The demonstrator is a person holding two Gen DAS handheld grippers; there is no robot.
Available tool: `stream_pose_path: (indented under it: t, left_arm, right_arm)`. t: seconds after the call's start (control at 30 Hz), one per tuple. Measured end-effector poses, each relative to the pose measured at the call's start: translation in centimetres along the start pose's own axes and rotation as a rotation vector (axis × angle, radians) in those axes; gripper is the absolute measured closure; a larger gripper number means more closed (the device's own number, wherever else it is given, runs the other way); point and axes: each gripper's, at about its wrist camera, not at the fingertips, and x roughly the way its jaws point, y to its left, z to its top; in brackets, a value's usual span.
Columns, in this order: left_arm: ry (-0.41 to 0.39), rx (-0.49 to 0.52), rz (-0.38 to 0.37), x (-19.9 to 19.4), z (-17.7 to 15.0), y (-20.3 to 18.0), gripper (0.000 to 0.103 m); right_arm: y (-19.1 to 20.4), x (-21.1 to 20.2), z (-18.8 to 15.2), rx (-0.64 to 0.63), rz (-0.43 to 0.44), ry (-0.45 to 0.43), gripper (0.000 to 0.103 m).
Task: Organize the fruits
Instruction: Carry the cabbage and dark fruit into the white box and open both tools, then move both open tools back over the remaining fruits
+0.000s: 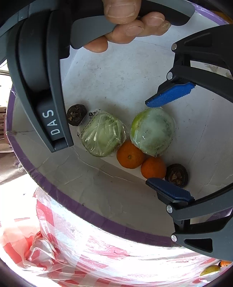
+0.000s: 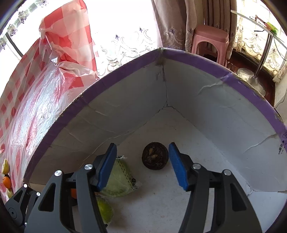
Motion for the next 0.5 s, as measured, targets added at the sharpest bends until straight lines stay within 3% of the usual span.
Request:
stream_pose_path:
  t: [0.13, 0.33, 0.5]
  left_arm:
    - [-0.048, -0.023, 0.008, -1.5, -1.1, 1.3, 0.018]
    - [-0.118, -0.04, 0.014, -4.2, -2.2, 0.1, 0.017]
    - [-0.183, -0.062, 0.022, -5.8, -2.6, 0.1, 0.017]
  right_arm:
    - [0.1, -1.1, 0.1, 0.0, 0.003, -0.027, 0.034]
    - [0.4, -3.4, 0.2, 0.007, 0.023, -0.081, 0.027]
    - [0.5, -6.1, 0.1, 0.024, 0.025, -0.154, 0.027]
